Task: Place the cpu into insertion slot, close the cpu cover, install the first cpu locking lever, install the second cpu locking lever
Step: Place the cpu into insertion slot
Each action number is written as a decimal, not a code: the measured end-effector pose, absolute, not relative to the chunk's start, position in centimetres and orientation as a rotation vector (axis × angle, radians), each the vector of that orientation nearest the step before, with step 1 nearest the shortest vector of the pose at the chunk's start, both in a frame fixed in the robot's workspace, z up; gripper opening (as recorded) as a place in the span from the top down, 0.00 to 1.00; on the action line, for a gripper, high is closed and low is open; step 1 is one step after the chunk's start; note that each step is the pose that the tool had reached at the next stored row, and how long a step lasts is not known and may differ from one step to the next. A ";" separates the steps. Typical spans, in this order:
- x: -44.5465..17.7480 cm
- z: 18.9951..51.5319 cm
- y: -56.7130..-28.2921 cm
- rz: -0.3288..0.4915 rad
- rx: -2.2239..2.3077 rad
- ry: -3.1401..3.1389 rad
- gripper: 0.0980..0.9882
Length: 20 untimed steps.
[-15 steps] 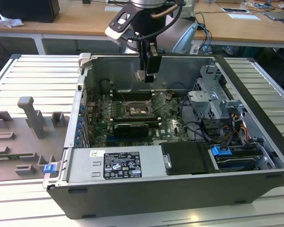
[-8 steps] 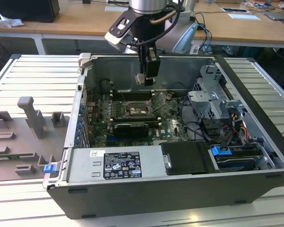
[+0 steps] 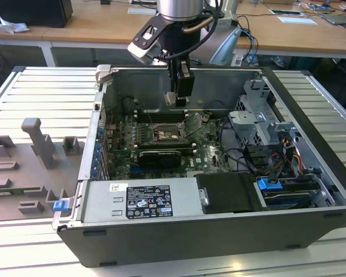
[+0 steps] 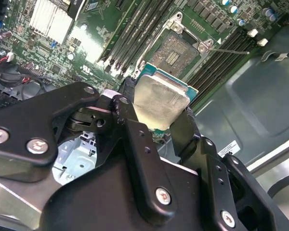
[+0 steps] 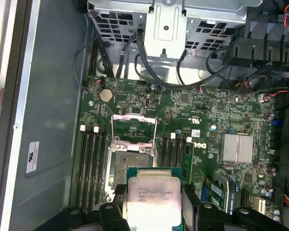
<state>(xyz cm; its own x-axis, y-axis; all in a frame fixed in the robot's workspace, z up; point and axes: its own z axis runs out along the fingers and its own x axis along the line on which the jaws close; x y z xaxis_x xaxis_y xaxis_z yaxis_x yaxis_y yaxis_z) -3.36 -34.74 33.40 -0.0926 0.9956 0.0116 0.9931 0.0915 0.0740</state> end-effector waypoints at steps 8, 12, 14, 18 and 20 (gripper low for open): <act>-3.4 32.7 -34.7 0.097 2.098 2.280 0.51; -3.4 32.2 -34.7 0.096 2.102 2.276 0.51; -3.4 32.2 -34.7 0.095 2.102 2.276 0.51; -3.4 31.9 -34.7 0.092 2.100 2.274 0.51; -3.4 31.7 -34.7 0.091 2.100 2.274 0.51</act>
<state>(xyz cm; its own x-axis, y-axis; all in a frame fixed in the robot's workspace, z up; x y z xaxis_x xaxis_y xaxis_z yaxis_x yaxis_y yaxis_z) -3.36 -34.75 31.65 -0.0797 0.9968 0.0065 0.9942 0.0791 0.0736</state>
